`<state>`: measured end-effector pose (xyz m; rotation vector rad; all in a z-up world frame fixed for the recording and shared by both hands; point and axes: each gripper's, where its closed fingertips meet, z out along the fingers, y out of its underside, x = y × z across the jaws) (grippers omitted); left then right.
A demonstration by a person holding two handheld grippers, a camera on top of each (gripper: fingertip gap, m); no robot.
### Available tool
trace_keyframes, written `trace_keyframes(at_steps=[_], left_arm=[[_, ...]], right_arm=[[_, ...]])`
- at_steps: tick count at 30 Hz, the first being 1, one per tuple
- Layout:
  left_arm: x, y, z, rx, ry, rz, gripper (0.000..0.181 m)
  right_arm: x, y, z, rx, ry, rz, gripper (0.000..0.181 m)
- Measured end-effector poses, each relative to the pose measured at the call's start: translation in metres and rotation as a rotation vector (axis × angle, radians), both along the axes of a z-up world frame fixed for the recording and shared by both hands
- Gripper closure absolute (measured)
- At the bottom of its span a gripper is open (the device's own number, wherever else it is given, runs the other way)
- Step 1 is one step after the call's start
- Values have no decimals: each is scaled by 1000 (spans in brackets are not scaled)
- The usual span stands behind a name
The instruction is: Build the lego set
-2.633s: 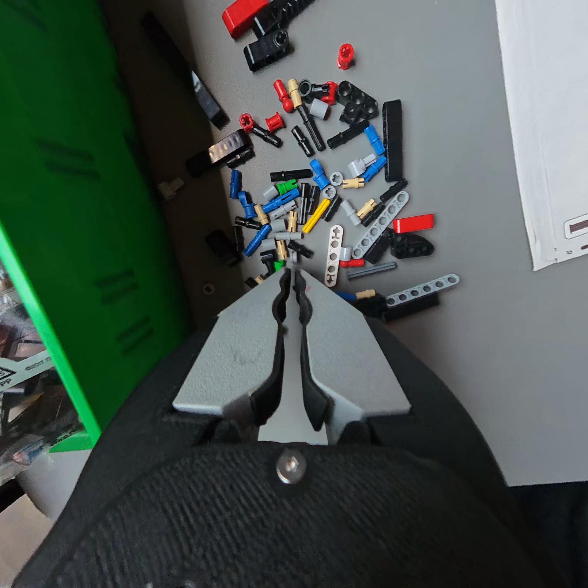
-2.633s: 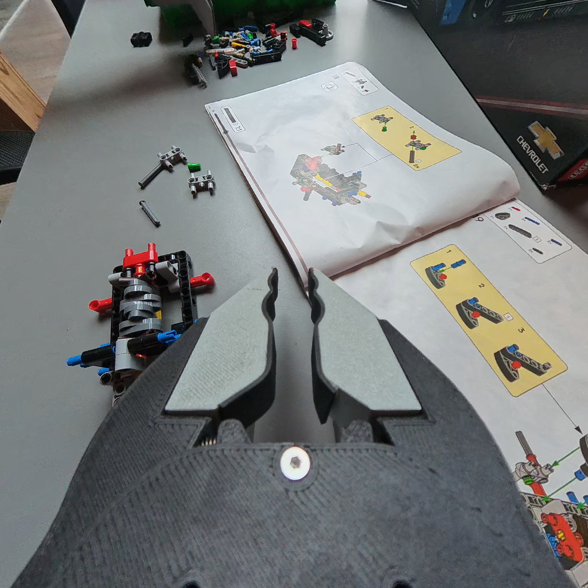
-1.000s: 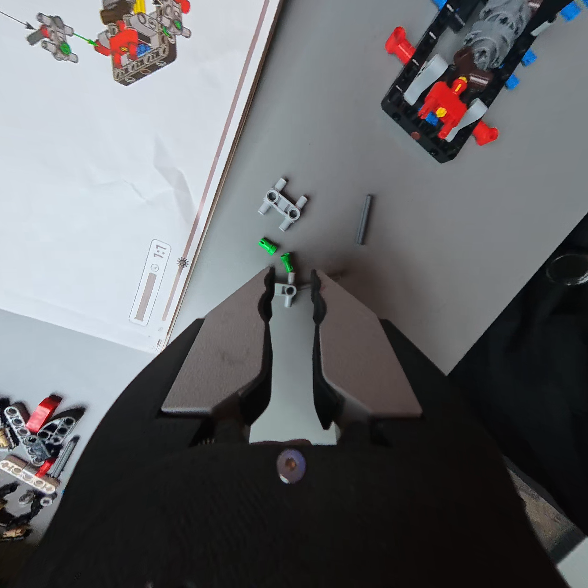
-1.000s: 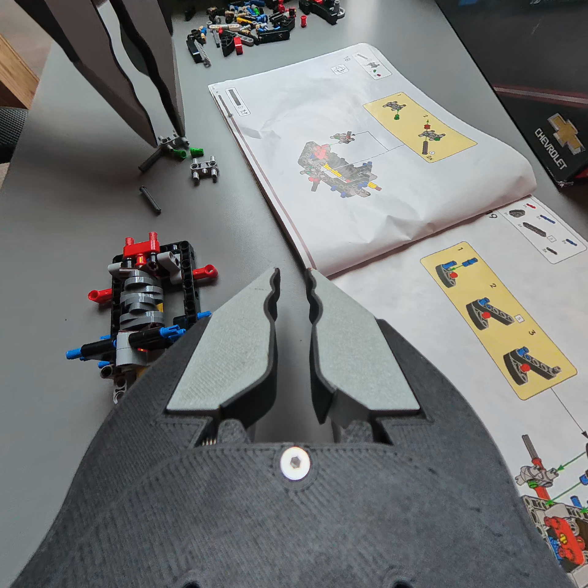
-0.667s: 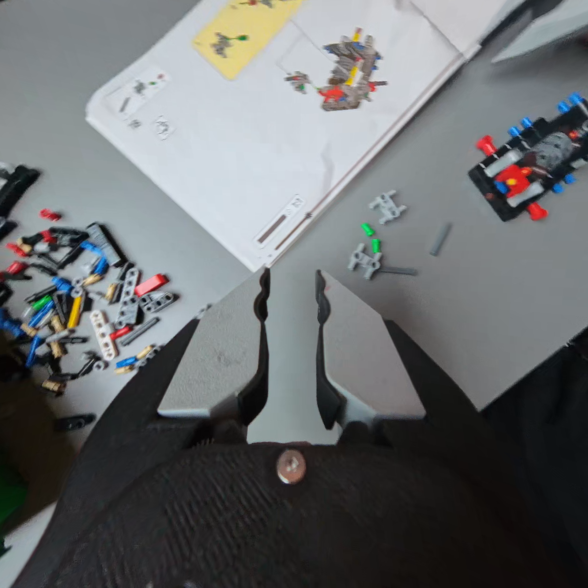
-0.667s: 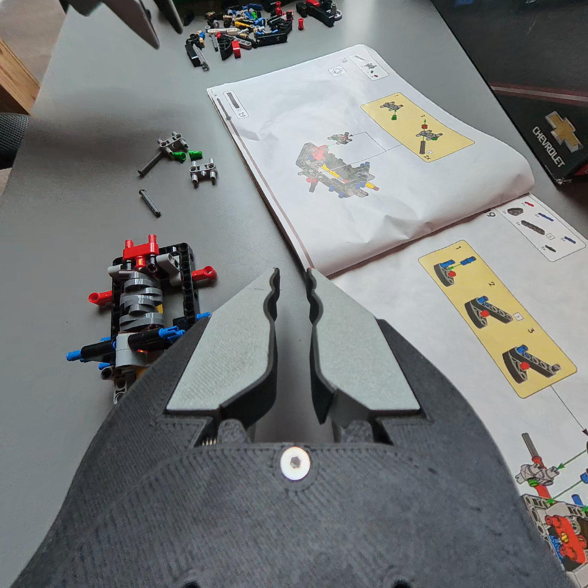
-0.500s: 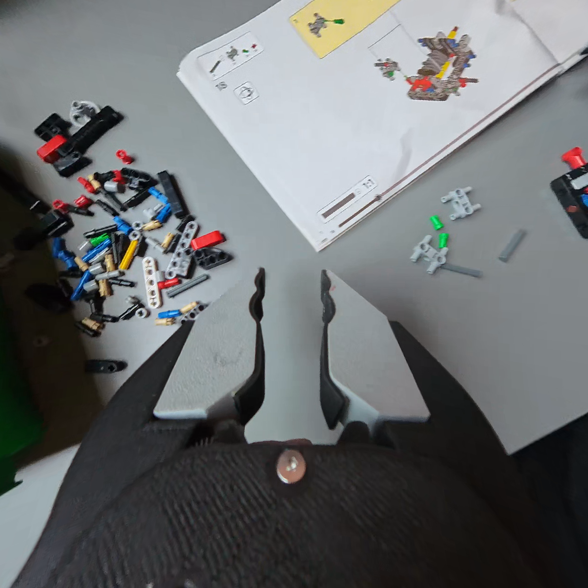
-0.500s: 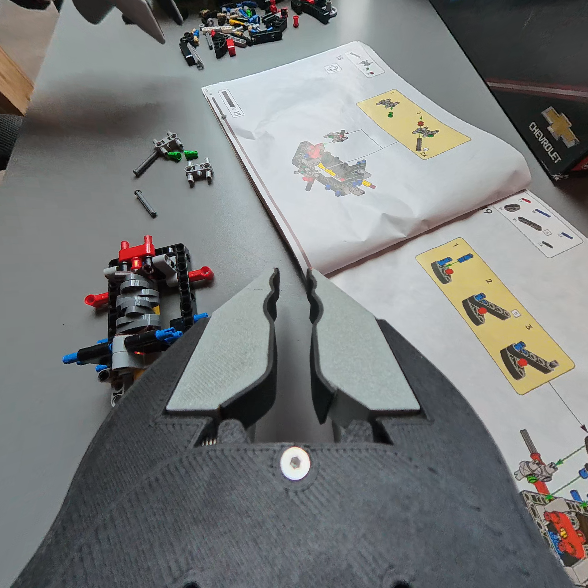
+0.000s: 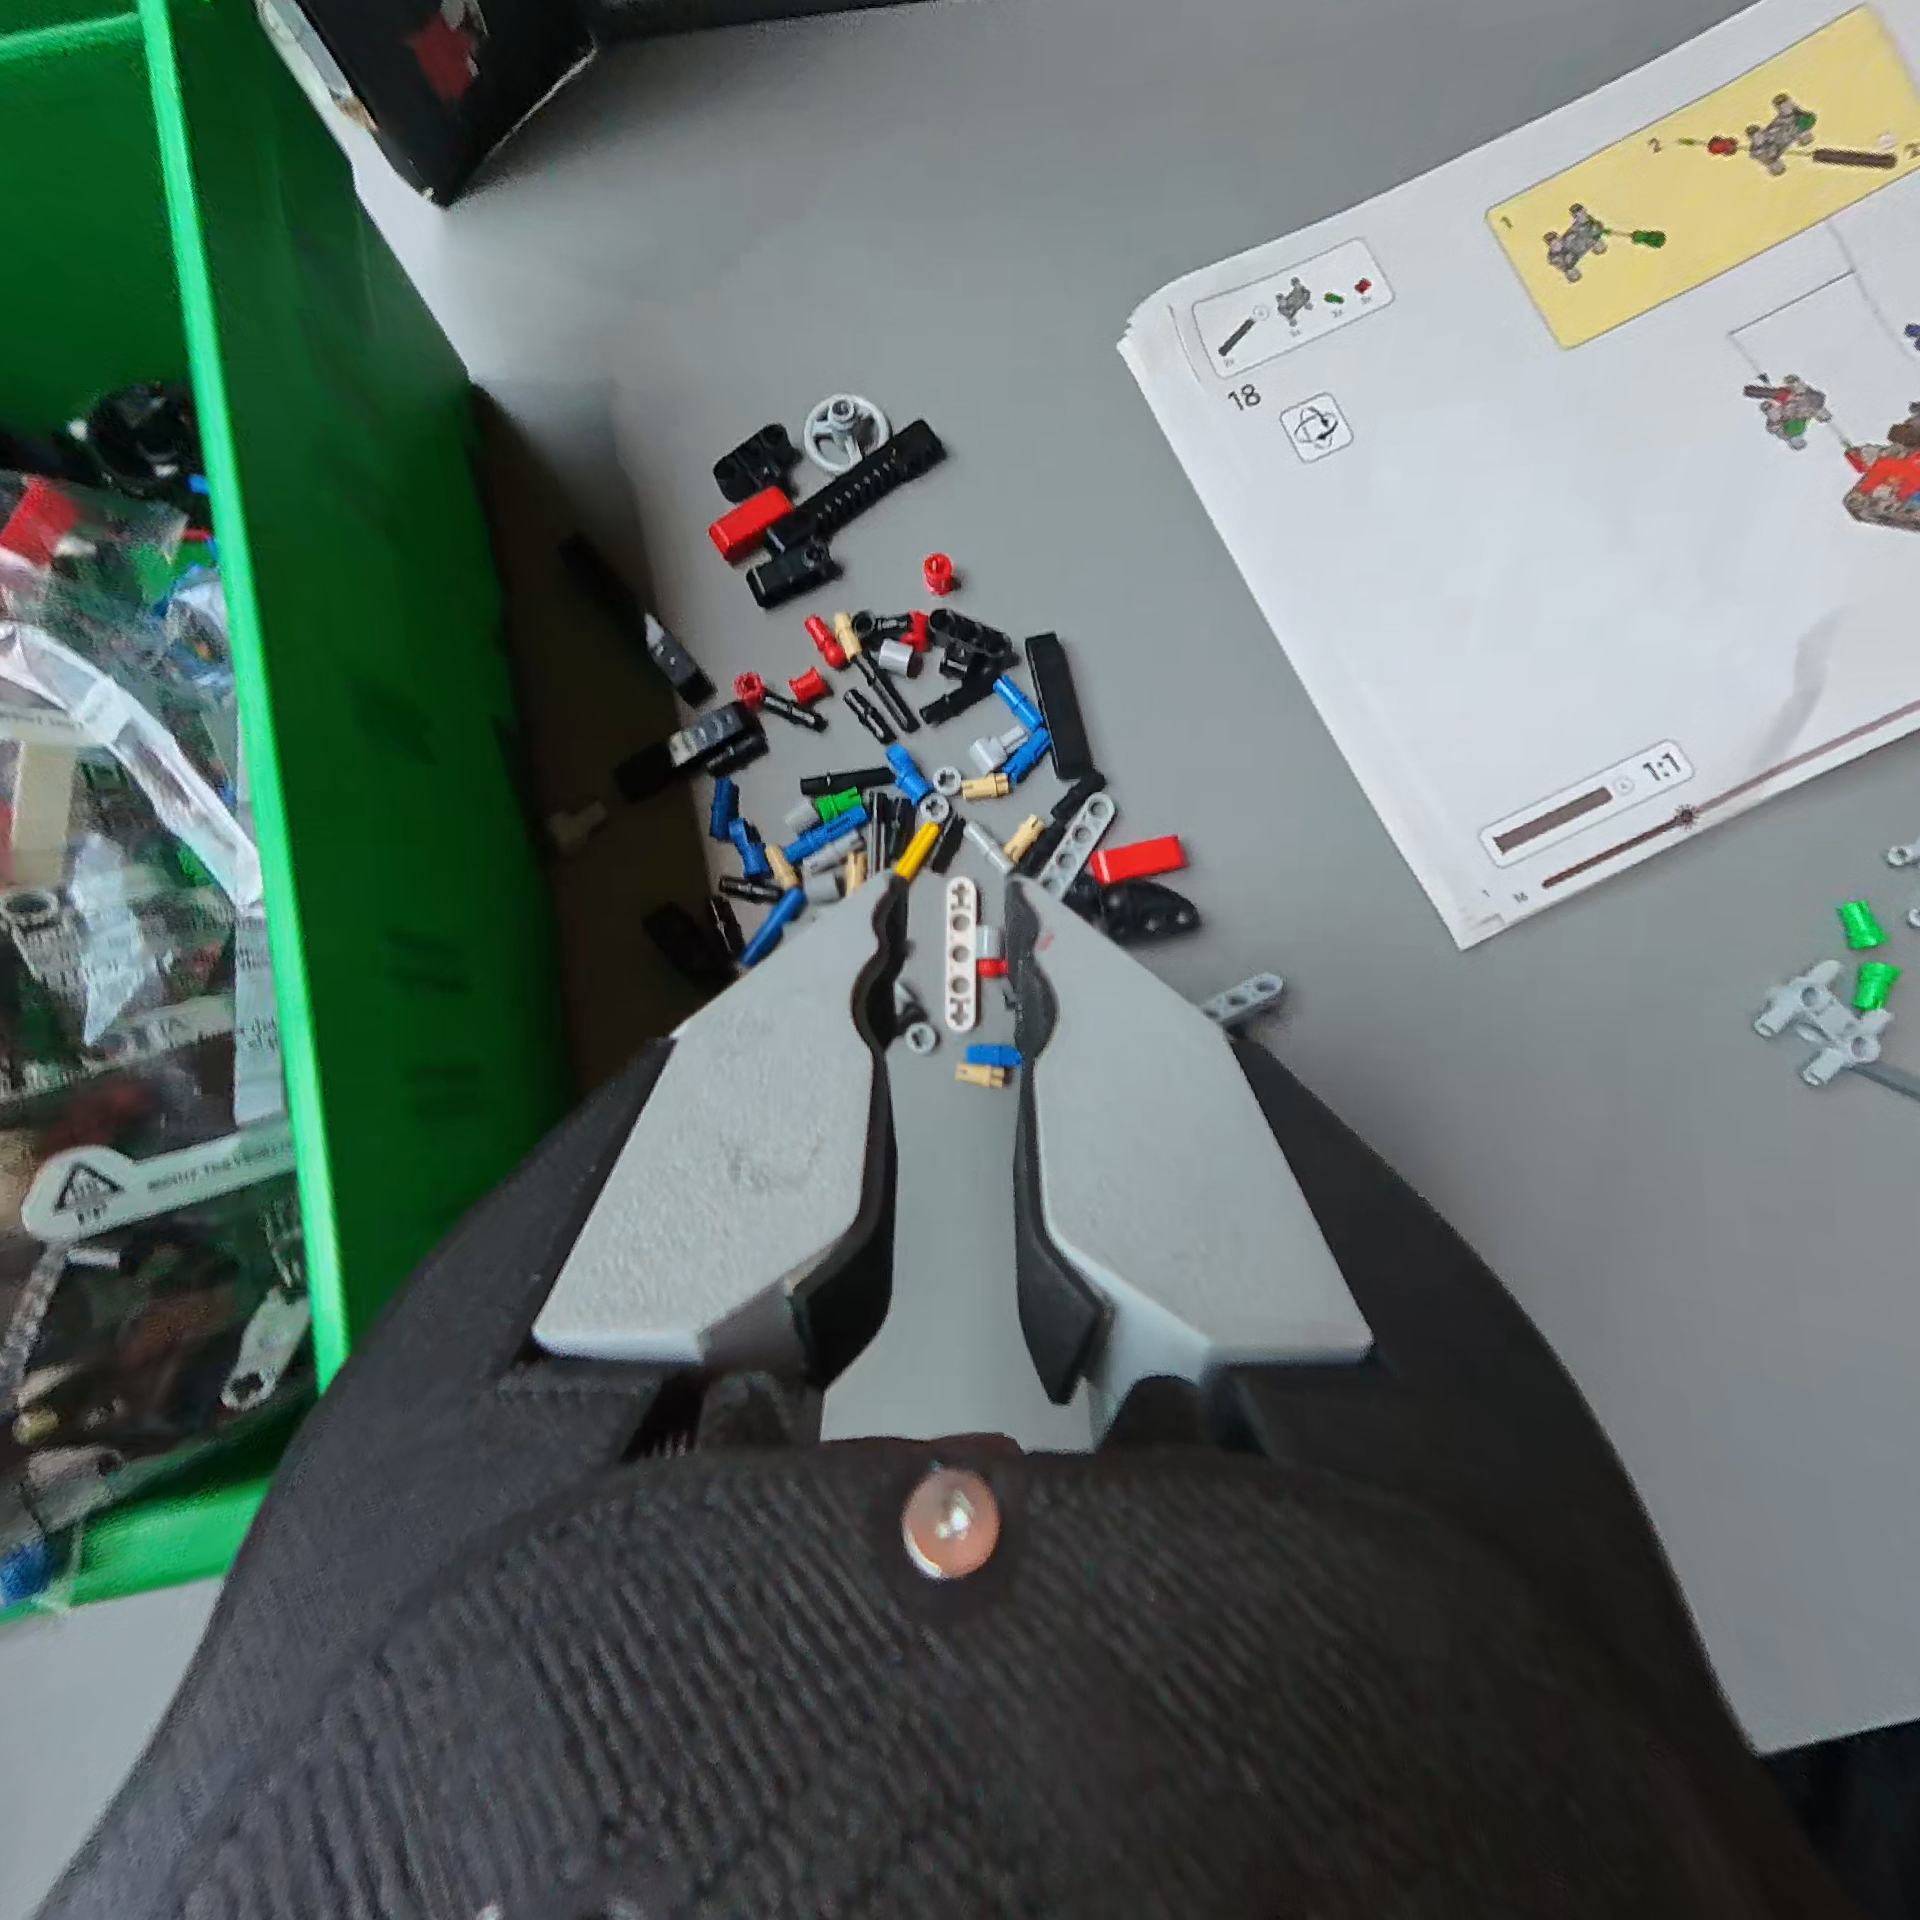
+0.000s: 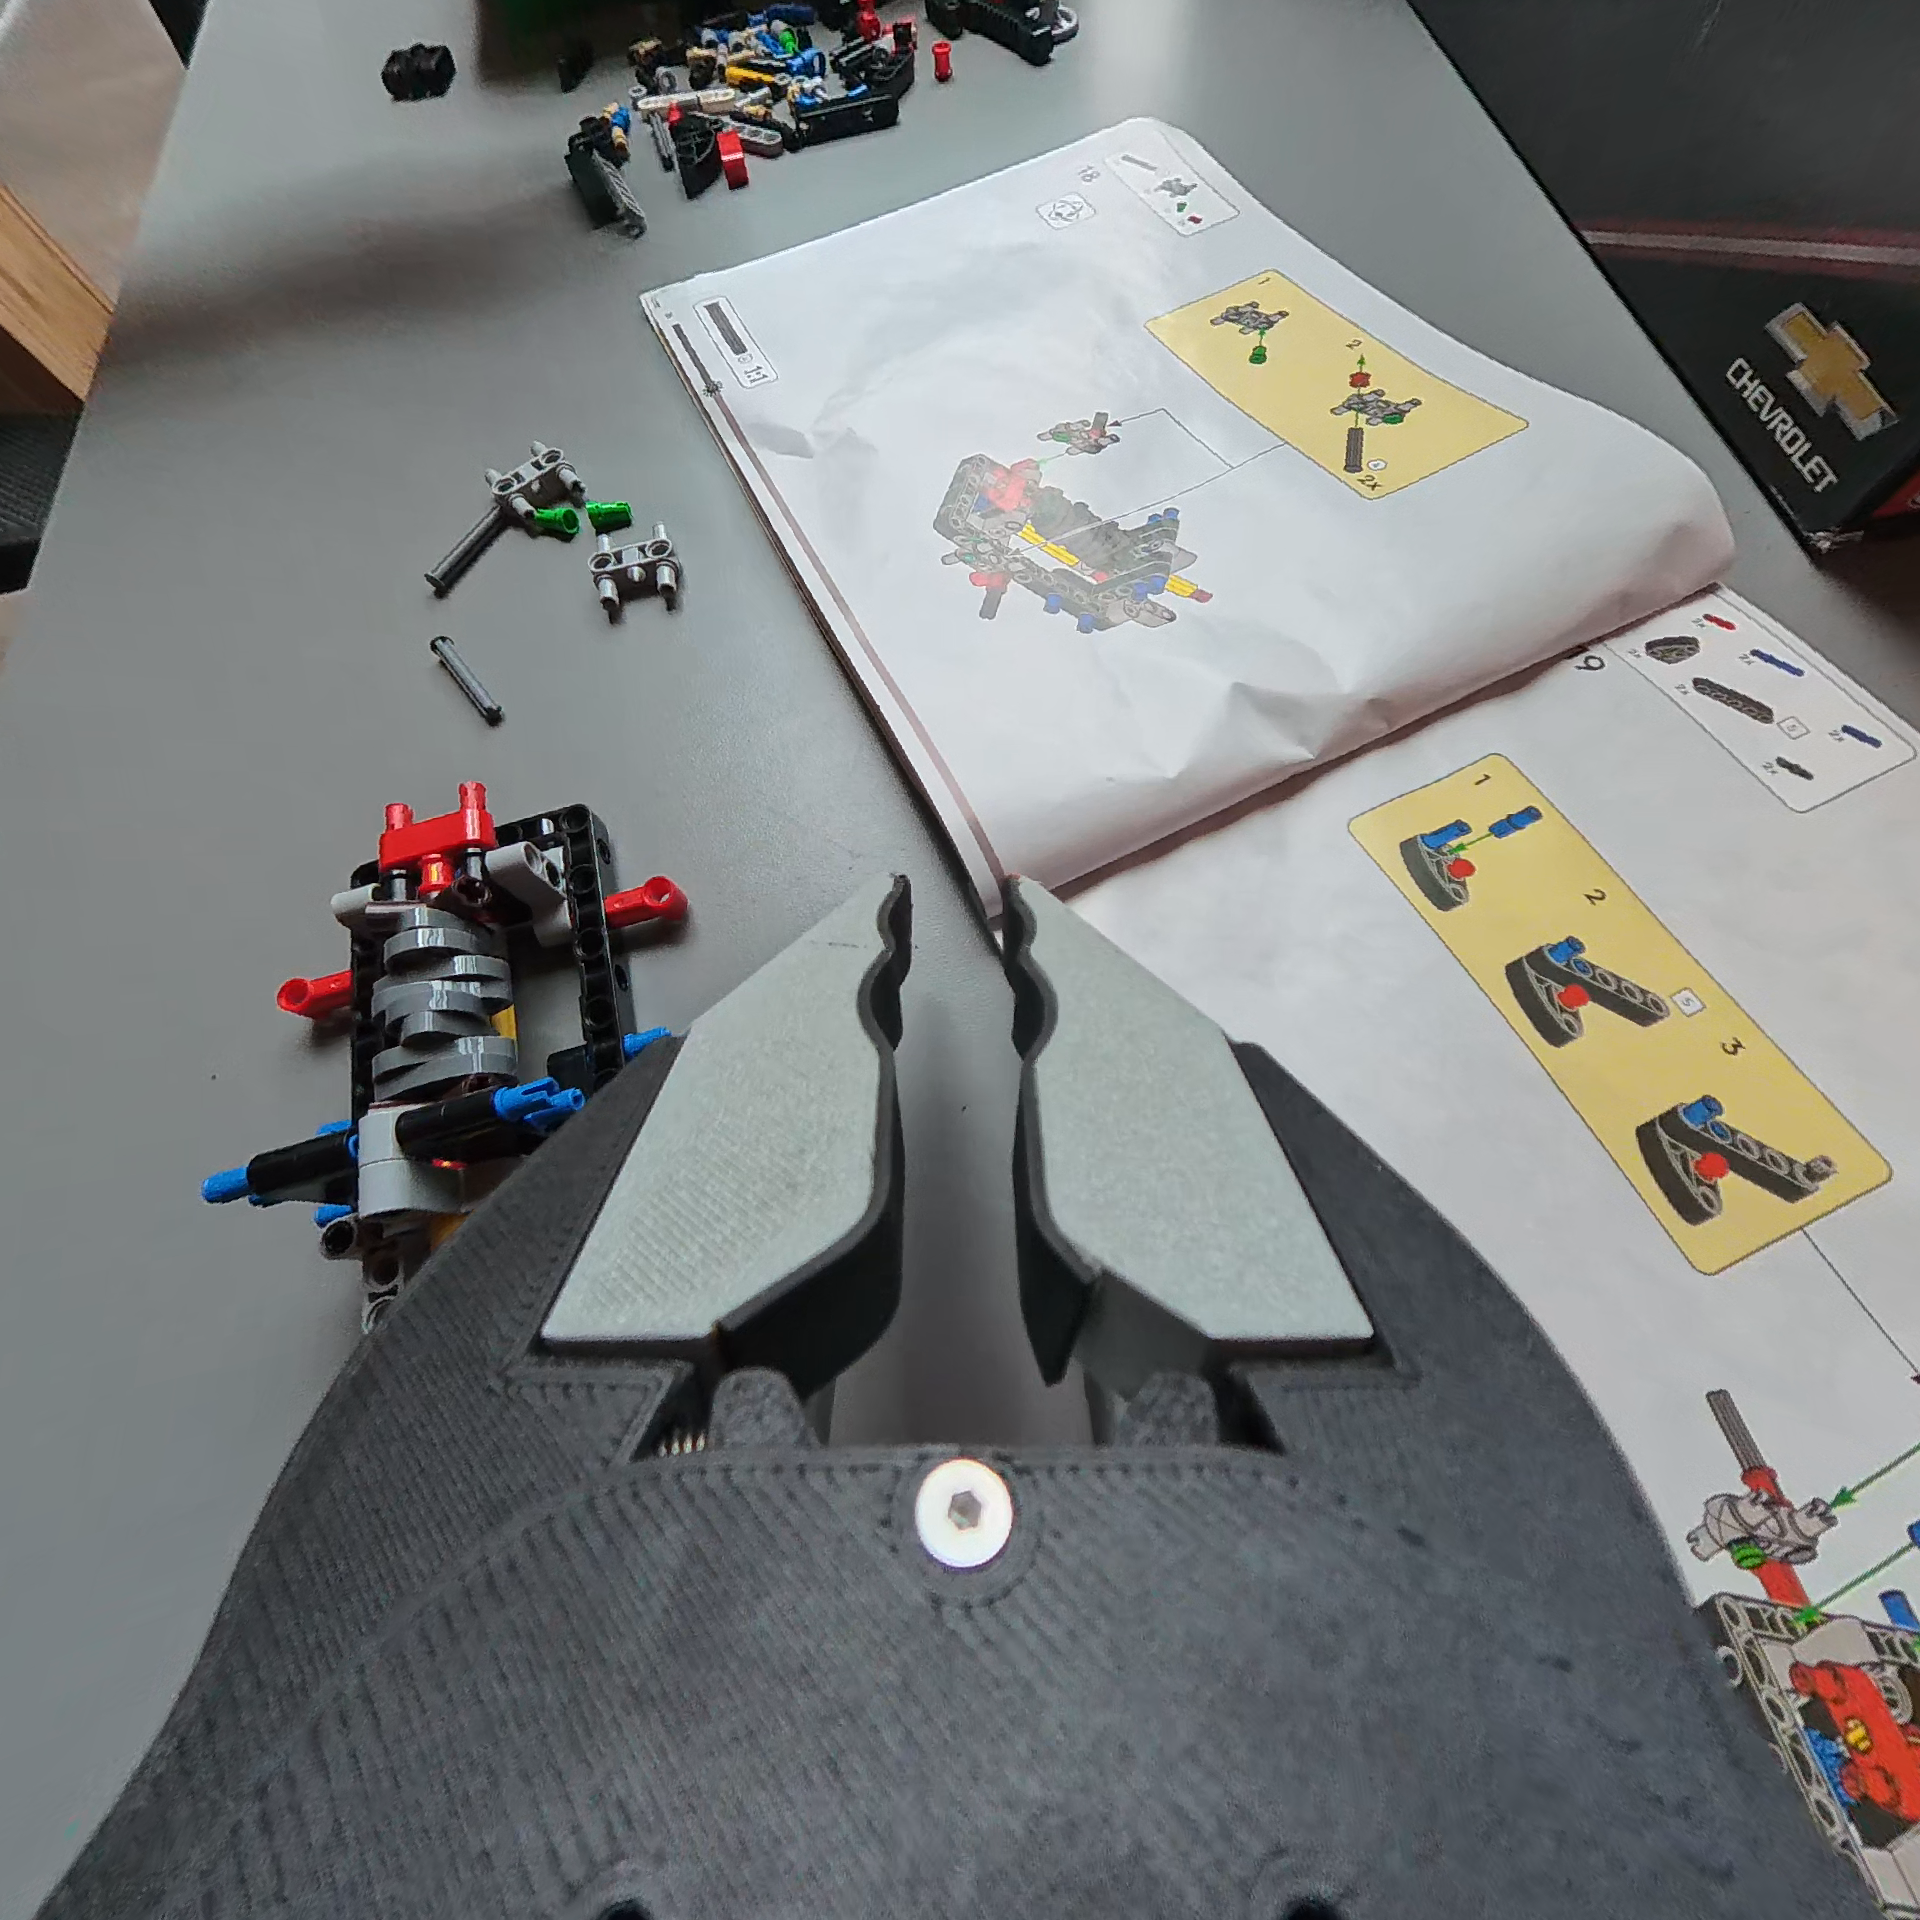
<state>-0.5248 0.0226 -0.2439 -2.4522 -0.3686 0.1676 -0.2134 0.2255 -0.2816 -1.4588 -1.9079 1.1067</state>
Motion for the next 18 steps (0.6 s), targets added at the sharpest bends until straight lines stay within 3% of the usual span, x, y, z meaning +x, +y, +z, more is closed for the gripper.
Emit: trace_keyframes(at_steps=[5, 10, 18], left_arm=[[-10, 41, -1, -2, -30, -62, 173], [-23, 72, -24, -109, -3, -98, 172], [-38, 84, -53, -262, -2, -82, 169]], right_arm=[[0, 0, 1, -8, 1, -2, 167], [0, -1, 0, -3, 0, 3, 167], [1, -2, 1, -6, 5, 13, 167]])
